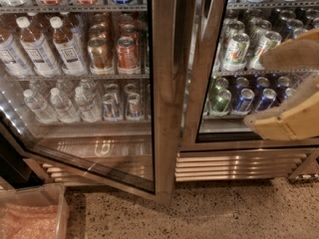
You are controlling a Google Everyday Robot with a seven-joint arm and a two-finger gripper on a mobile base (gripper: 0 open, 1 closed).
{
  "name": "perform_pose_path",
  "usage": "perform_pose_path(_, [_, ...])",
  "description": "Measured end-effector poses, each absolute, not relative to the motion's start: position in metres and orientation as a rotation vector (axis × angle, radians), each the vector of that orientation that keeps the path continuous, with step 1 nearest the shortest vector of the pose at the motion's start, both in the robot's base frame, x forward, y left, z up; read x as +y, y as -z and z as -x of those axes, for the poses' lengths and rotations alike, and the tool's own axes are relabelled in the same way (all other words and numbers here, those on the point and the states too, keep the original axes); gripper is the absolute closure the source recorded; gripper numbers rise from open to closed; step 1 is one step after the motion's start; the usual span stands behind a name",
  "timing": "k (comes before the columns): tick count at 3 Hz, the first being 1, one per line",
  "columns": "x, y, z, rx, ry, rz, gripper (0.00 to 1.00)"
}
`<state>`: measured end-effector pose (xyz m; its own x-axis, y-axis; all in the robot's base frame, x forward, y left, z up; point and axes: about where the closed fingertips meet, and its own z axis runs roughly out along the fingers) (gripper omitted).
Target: Open left fridge door
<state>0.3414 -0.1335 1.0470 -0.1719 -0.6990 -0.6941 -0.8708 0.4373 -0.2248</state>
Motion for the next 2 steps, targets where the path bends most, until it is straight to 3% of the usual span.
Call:
perform_pose_path(1, [-0.1340, -1.0475, -0.3411, 1.934, -0.282, 1.322, 0.06])
perform_pose_path(2, [-0.1340, -1.0475, -0.3411, 1.934, -0.282, 1.322, 0.00])
